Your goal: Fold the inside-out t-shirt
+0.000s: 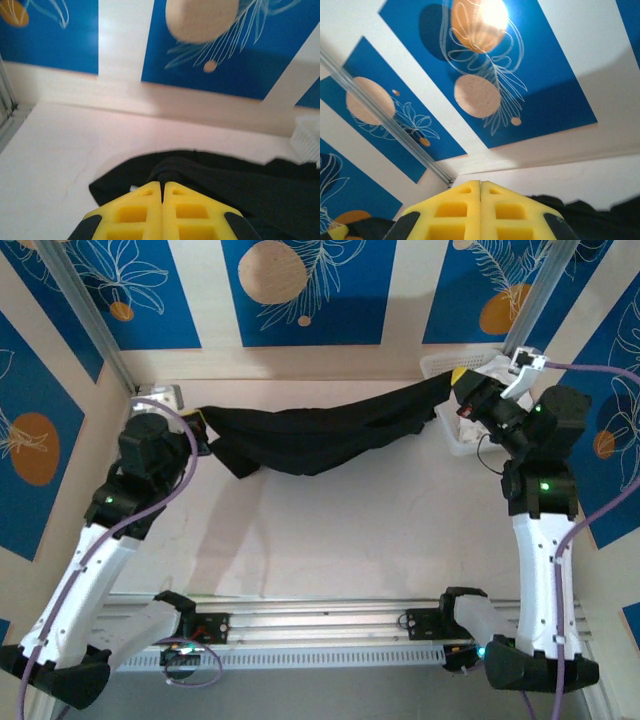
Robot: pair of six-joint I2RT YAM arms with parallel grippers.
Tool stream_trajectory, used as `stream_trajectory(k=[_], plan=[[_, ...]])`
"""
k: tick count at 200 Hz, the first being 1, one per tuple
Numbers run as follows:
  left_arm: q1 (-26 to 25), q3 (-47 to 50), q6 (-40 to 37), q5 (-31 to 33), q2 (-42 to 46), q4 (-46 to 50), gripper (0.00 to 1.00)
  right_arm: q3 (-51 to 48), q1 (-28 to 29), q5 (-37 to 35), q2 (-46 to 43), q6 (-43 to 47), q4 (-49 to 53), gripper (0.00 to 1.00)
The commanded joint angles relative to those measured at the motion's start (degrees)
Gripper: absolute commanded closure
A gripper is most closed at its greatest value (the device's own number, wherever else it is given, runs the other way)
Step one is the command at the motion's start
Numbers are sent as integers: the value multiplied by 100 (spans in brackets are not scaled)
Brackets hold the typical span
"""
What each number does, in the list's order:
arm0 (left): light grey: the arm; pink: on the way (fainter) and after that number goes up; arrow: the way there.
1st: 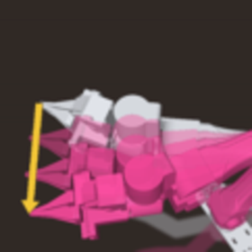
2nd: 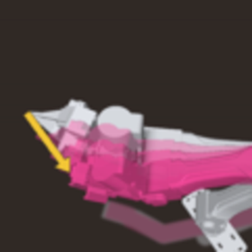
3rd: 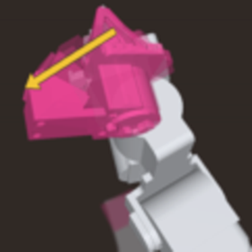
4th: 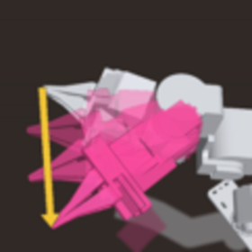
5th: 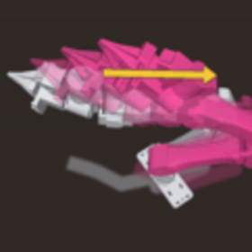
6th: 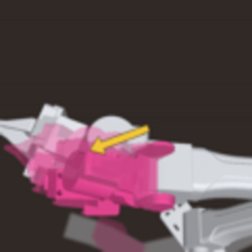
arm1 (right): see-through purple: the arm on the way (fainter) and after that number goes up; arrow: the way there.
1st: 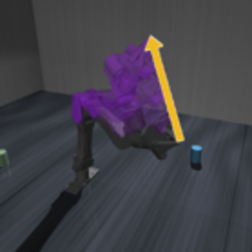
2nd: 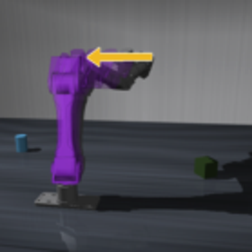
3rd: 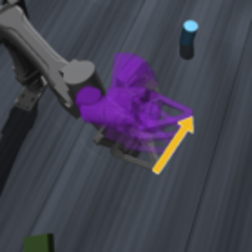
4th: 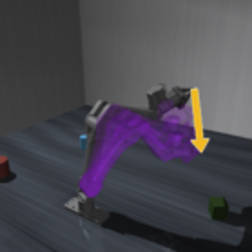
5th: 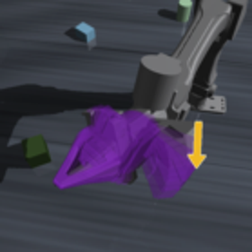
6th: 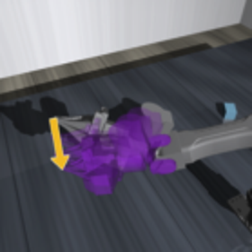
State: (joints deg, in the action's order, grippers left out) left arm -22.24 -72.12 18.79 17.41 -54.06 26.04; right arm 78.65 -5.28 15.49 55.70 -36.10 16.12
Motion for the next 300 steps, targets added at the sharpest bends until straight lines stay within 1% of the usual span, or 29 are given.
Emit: stream_trajectory(k=[1,12,24,39,50,57,67,81,99,123,140,155,168,181,192,201,214,223,237,247,263,279,290,300], plan=[[44,-768,-292,-130,377,-64,100,631,-17,37,-447,459,497,100],[44,-1019,-355,-155,501,-102,100,882,-17,-46,-602,581,714,100],[44,-1182,-509,-10,570,-148,100,1088,-16,-181,-749,704,918,100],[42,-1230,-738,478,444,-108,100,1170,-15,-294,-832,808,1072,100],[50,-1214,-881,891,172,18,100,1103,-18,-342,-819,832,1076,100],[74,-1158,-915,1028,-44,49,100,976,-17,-361,-786,830,1009,100],[174,-1040,-868,996,-369,-18,100,751,-17,-387,-663,791,863,100],[445,-1022,-690,731,-913,-115,100,449,-17,-395,-350,741,579,100],[768,-1374,-626,435,-1666,-274,100,317,-17,-380,281,694,127,100],[982,-2540,-730,212,-2544,-254,100,739,-5,-280,1227,541,-403,100],[1086,-3715,-904,131,-3060,-71,100,1340,31,-180,1833,403,-671,100],[1166,-4810,-1072,52,-3372,122,100,1962,49,-160,2170,336,-760,100],[1176,-5737,-1233,-16,-3522,255,100,2512,53,-211,2319,352,-739,100],[1178,-6444,-1346,-100,-3545,318,100,2987,52,-269,2368,399,-706,100],[1176,-6811,-1390,-186,-3467,314,100,3378,53,-300,2391,427,-639,100],[1174,-6878,-1393,-273,-3322,266,100,3596,69,-282,2384,445,-598,100],[1175,-6748,-1378,-361,-3067,290,100,3805,142,-257,2381,494,-515,100],[1174,-6473,-1378,-407,-2838,327,100,3873,211,-235,2371,565,-421,100],[1162,-5586,-1394,-548,-2344,103,100,3795,336,-219,2309,700,-216,100],[1164,-4728,-1337,-664,-1929,-62,100,3517,397,-218,2180,783,-133,100],[1168,-3235,-1038,-1013,-1234,-230,100,2776,430,-201,1869,815,-75,100],[1150,-1462,-494,-1506,-439,-409,100,1544,435,-195,1371,788,-48,100],[1107,-133,-103,-1939,114,-674,100,612,431,-170,1026,760,-36,100],[1033,868,125,-2378,481,-826,100,-166,432,-195,746,760,12,100]])
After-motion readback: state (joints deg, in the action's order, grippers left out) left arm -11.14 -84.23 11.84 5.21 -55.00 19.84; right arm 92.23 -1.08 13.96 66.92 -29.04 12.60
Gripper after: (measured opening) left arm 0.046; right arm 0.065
